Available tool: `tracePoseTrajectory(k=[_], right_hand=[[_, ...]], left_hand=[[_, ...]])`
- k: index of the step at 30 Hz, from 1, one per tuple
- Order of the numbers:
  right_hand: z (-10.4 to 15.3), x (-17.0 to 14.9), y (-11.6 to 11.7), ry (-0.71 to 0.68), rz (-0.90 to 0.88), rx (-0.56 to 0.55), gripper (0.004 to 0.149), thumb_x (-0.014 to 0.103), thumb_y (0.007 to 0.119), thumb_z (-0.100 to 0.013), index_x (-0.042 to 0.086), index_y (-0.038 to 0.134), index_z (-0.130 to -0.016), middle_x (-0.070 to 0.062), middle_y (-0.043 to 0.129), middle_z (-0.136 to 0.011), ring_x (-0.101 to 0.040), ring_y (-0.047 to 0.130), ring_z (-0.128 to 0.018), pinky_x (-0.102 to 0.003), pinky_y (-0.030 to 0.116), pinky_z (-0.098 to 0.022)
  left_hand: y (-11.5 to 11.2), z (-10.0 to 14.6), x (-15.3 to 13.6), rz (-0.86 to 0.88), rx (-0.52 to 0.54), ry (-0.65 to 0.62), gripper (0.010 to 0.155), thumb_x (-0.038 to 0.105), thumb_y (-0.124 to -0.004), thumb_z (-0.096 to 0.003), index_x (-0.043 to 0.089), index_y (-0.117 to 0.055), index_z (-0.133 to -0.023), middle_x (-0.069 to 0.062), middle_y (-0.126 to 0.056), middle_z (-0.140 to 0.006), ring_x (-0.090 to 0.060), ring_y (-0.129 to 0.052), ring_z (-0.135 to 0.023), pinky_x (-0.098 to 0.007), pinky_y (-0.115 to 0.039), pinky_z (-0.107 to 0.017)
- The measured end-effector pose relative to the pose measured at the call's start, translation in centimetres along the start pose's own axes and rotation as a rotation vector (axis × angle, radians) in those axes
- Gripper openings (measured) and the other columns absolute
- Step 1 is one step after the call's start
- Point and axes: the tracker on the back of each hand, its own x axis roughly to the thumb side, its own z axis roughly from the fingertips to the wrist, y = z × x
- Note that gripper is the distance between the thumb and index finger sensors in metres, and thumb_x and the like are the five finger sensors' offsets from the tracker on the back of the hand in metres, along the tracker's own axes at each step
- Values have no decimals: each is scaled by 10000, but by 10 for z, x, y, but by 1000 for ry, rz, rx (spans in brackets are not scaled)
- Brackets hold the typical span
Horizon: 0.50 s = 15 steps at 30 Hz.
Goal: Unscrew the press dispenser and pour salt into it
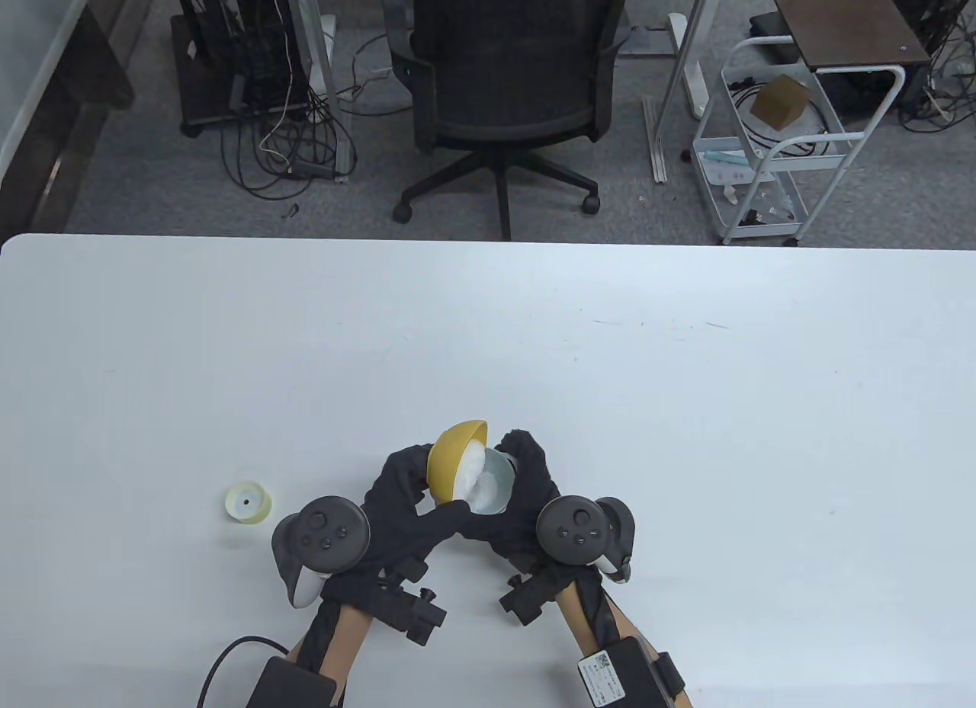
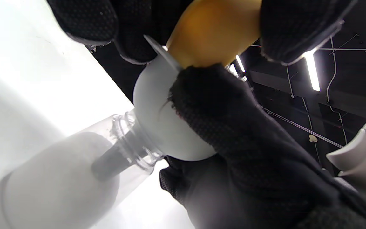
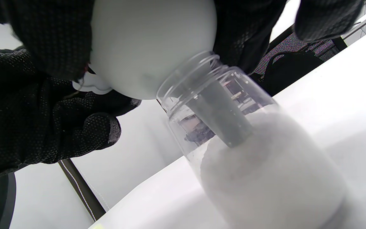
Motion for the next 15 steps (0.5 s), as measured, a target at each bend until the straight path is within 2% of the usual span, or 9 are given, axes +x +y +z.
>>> tracePoseTrajectory(k=[15], right_hand=[[0, 1, 0, 0, 6, 3, 1228, 585, 864, -430, -225, 209, -1082, -414, 544, -1012, -496, 786, -855, -797, 562, -570]], left_hand=[[3, -1, -6, 64, 13, 31, 916, 666, -847, -469, 83, -535, -1103, -207, -753, -1098, -383, -882, -927, -612, -757, -644]])
